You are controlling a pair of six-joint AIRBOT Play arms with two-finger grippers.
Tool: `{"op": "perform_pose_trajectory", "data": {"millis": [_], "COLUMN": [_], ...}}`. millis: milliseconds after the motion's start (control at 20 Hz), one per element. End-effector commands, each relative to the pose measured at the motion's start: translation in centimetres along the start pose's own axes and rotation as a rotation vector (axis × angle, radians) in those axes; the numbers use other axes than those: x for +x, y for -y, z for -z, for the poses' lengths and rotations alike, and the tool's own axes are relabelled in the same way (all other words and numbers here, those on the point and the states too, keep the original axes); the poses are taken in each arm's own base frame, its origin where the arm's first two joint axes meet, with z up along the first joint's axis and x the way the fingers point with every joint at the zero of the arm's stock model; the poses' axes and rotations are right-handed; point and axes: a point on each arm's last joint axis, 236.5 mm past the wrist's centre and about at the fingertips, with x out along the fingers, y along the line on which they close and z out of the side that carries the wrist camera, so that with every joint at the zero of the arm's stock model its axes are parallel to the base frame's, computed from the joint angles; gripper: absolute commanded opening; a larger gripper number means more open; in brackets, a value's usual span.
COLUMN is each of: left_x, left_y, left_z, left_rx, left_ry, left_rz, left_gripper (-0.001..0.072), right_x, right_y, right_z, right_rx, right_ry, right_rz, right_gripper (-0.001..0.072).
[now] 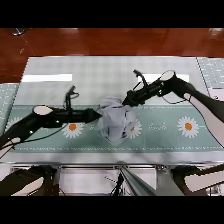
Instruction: Fold the shirts.
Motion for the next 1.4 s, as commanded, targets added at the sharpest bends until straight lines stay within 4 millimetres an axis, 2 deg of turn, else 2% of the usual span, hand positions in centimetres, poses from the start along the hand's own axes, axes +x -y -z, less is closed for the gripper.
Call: {"op": "perform_pose_trajectory", "data": {"millis": [0, 50, 100, 150, 200, 250, 300, 350, 450, 550, 600, 700, 800, 900, 950, 1050, 1150, 1250, 1350], "left_x": [-6.5, -9.4, -12.7, -16.0, -19.4, -22.8, -25.7, -28.3, -32.8, -34.8, -35.1, -35.1, -34.5, -33.5, -32.8, -31.1, -28.4, -24.8, -20.0], "left_y": [4.7, 7.4, 10.9, 14.7, 19.1, 23.6, 27.7, 31.4, 37.6, 40.9, 41.7, 42.2, 41.0, 38.9, 37.7, 34.7, 30.7, 26.0, 20.8], "left_z": [-8.2, -11.4, -14.4, -16.6, -18.2, -18.9, -19.0, -18.5, -16.2, -13.0, -11.2, -7.9, -5.7, -3.9, -3.1, -2.2, -2.1, -2.0, -2.7], "left_rx": [0.083, 0.131, 0.198, 0.275, 0.365, 0.471, 0.569, 0.659, 0.813, 0.929, 0.967, 1.029, 1.035, 1.018, 0.999, 0.924, 0.776, 0.640, 0.506], "left_ry": [0.221, 0.314, 0.410, 0.489, 0.563, 0.626, 0.682, 0.734, 0.815, 0.813, 0.788, 0.733, 0.667, 0.574, 0.522, 0.416, 0.316, 0.203, 0.138], "left_rz": [0.076, 0.099, 0.127, 0.157, 0.191, 0.223, 0.249, 0.271, 0.281, 0.265, 0.261, 0.244, 0.172, 0.092, 0.068, 0.032, 0.025, 0.031, 0.043], "left_gripper": [0.0019, 0.0019, 0.0019, 0.0019, 0.0019, 0.0019, 0.0019, 0.0019, 0.0019, 0.0019, 0.0019, 0.0019, 0.0019, 0.0019, 0.0019, 0.0019, 0.0019, 0.0019, 0.0019], "right_x": [-8.3, -12.2, -15.9, -19.9, -23.7, -27.5, -30.6, -32.8, -36.2, -38.2, -39.0, -40.1, -40.6, -39.9, -38.9, -35.7, -31.2, -26.4, -22.3], "right_y": [-2.0, -4.6, -7.5, -11.0, -14.4, -18.3, -22.0, -24.9, -28.1, -30.8, -31.7, -33.5, -34.3, -33.9, -32.9, -29.9, -27.8, -25.2, -20.2], "right_z": [-5.7, -8.2, -10.1, -11.4, -11.8, -11.3, -10.1, -8.4, -3.9, 0.9, 3.1, 7.4, 10.9, 13.1, 13.8, 14.7, 14.8, 14.3, 12.6], "right_rx": [-0.111, -0.172, -0.241, -0.322, -0.401, -0.491, -0.570, -0.625, -0.704, -0.781, -0.810, -0.862, -0.890, -0.884, -0.856, -0.772, -0.711, -0.623, -0.486], "right_ry": [0.175, 0.281, 0.378, 0.480, 0.571, 0.662, 0.747, 0.815, 0.892, 0.947, 0.974, 1.012, 1.031, 1.002, 0.954, 0.815, 0.687, 0.576, 0.510], "right_rz": [0.147, 0.175, 0.200, 0.237, 0.282, 0.321, 0.334, 0.335, 0.410, 0.447, 0.462, 0.485, 0.508, 0.509, 0.511, 0.482, 0.365, 0.225, 0.184], "right_gripper": [0.0021, 0.0021, 0.0021, 0.0021, 0.0021, 0.0021, 0.0021, 0.0021, 0.0022, 0.0022, 0.0022, 0.0021, 0.0022, 0.0022, 0.0022, 0.0022, 0.0022, 0.0022, 0.0022]}}
